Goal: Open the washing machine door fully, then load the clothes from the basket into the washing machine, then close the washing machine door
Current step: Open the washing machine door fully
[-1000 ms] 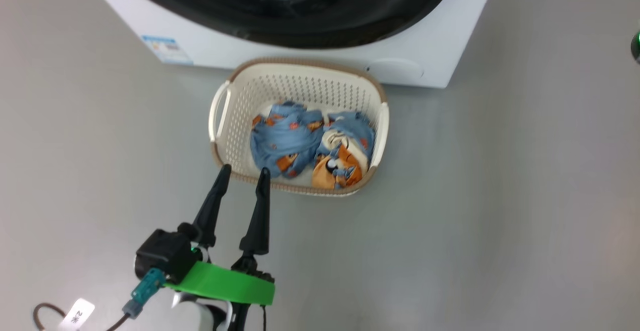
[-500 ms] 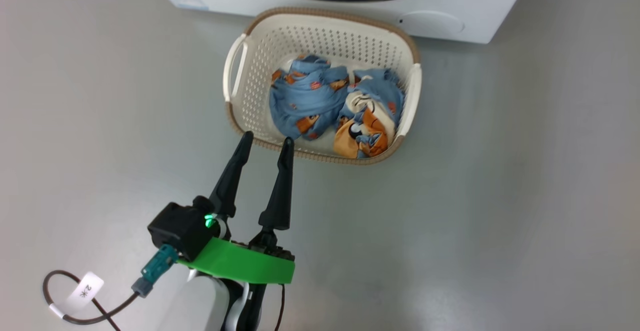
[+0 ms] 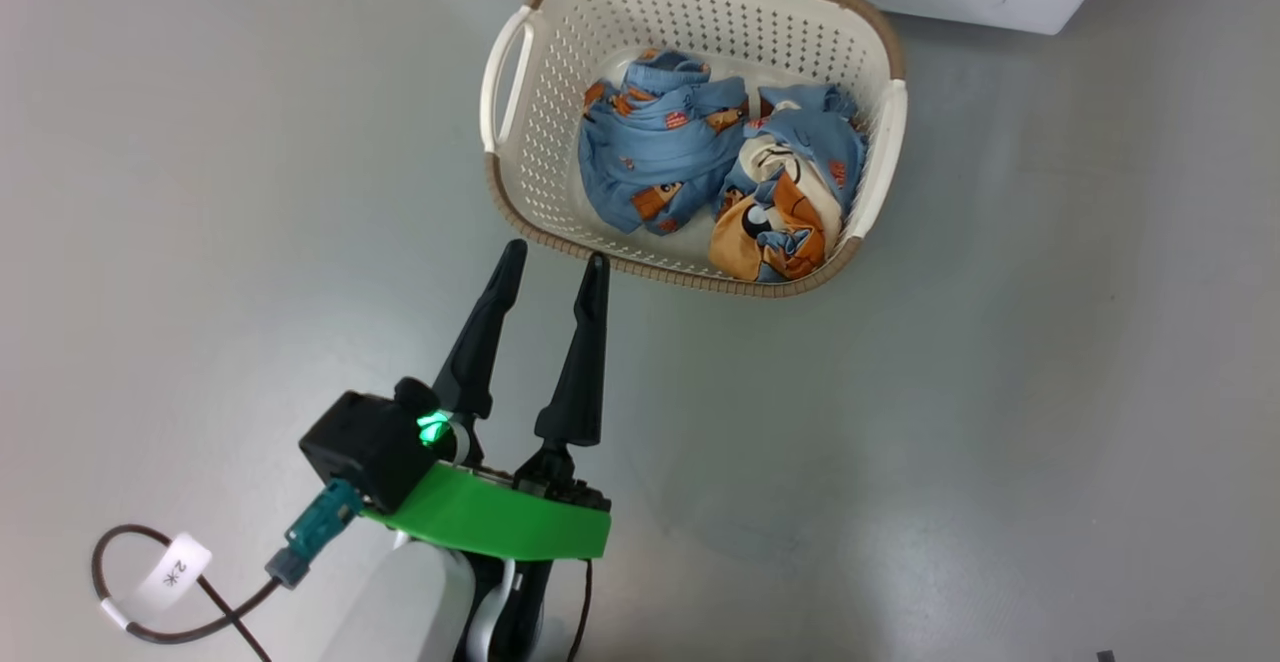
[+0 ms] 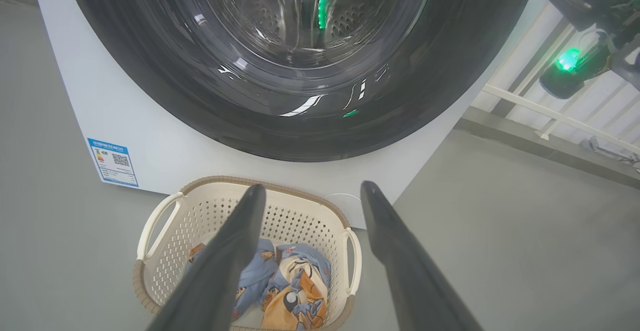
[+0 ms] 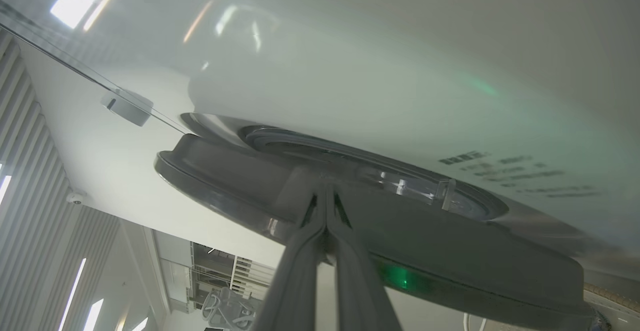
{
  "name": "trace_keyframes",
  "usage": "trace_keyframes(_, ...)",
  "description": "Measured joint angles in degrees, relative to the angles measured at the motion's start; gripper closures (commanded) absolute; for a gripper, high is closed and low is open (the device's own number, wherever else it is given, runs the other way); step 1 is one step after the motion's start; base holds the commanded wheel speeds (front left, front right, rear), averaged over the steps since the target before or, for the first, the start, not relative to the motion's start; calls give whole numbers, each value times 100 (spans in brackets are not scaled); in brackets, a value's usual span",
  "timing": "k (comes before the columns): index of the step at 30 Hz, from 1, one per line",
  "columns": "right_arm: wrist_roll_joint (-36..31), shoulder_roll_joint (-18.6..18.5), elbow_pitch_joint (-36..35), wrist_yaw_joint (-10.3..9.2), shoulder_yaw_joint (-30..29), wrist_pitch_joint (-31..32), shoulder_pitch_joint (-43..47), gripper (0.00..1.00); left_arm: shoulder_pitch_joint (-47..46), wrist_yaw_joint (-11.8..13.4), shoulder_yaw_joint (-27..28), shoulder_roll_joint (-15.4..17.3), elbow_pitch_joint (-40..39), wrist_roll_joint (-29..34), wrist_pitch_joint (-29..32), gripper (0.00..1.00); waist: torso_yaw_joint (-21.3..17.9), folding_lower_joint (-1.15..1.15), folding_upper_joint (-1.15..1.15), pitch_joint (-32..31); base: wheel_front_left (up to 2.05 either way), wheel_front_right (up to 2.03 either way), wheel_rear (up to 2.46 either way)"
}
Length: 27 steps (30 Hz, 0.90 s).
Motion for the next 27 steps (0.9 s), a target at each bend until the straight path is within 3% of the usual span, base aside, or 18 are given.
trace_keyframes(11, -305, 79, 38, 0, 145, 38, -388, 100, -110, 51, -120, -5, -88, -202, 0, 0, 180, 0, 0, 223, 0, 0, 0)
trace_keyframes(27, -435, 202, -56, -1, 378, 191, -247, 100, -112, 86, -132, -8, -89, -218, 0, 0, 148, 0, 0, 59, 0, 0, 0)
